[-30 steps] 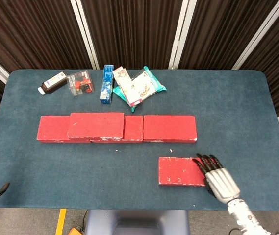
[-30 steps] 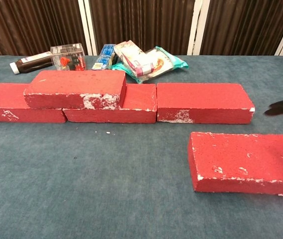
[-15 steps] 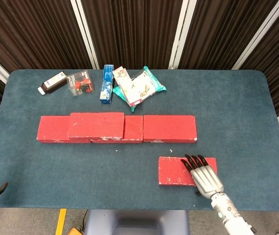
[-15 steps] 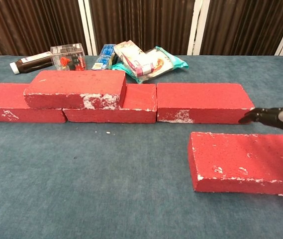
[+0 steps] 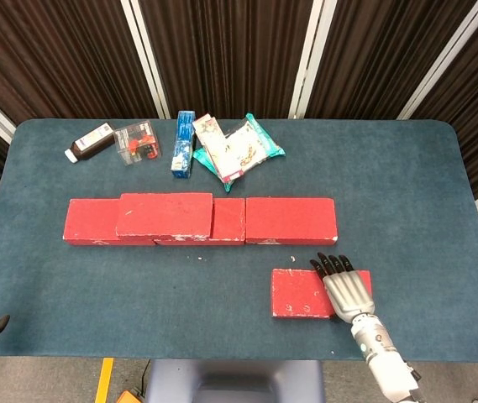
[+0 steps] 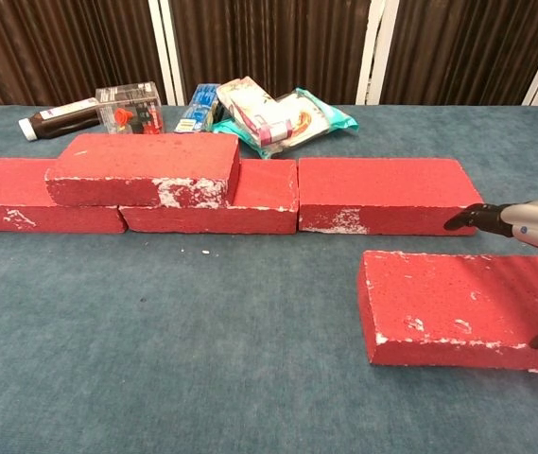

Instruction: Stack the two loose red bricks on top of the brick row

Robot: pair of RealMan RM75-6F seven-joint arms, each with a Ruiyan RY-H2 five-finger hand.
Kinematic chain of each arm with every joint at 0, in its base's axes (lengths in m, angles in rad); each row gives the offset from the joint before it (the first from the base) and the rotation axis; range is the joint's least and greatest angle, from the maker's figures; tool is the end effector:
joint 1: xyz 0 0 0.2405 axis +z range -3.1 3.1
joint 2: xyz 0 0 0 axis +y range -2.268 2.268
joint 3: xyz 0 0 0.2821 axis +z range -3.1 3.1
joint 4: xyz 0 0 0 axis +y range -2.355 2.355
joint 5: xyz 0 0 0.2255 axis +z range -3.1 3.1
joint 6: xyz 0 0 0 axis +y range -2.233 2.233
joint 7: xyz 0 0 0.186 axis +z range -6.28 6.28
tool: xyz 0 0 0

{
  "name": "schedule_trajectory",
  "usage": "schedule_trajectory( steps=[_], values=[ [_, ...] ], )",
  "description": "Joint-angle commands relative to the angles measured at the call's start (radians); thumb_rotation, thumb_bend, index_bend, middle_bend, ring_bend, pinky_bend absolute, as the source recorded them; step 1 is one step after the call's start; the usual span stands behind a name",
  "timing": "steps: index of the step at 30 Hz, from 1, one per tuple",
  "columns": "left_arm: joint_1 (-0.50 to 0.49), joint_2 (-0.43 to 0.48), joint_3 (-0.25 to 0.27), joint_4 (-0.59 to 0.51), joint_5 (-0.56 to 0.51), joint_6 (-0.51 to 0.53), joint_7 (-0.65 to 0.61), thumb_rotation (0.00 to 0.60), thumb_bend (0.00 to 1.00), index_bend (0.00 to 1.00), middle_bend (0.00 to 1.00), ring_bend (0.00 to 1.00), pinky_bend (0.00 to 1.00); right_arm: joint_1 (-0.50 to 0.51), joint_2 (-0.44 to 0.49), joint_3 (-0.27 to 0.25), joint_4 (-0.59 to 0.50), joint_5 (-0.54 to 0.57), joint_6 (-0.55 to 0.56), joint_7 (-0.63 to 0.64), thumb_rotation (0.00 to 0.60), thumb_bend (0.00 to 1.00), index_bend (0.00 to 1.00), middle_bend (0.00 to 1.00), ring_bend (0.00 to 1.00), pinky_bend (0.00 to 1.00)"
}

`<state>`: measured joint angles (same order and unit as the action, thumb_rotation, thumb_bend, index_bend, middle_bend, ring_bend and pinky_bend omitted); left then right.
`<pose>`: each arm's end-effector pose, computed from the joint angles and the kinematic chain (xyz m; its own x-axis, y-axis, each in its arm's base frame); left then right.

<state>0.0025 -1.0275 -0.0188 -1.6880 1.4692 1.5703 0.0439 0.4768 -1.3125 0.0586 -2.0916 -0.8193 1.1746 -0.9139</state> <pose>-0.3506 0.1884 0.1917 0.4526 -0.0127 0.8916 0.8876 0.1021 -0.4491 -0.2066 -0.2684 0.0027 0.5456 -0.4732 0.6917 -0.8300 -0.1909 0.5241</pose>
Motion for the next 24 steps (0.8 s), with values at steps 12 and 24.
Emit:
schedule_trajectory(
  steps=[12,24],
  values=[
    [0.003,-0.003,-0.007,-0.013,-0.011,-0.007,0.019,0.600,0.21,0.00,0.00,0.00,0.00,0.022,0.001,-0.026,0.018,-0.024,0.015,0.099,0.600,0.00,0.00,0.00,0.00,0.00],
    [0.006,0.000,-0.014,-0.019,-0.024,-0.012,0.019,0.600,0.21,0.00,0.00,0.00,0.00,0.024,0.017,-0.066,-0.006,-0.067,0.023,0.137,0.600,0.00,0.00,0.00,0.00,0.00]
  ],
)
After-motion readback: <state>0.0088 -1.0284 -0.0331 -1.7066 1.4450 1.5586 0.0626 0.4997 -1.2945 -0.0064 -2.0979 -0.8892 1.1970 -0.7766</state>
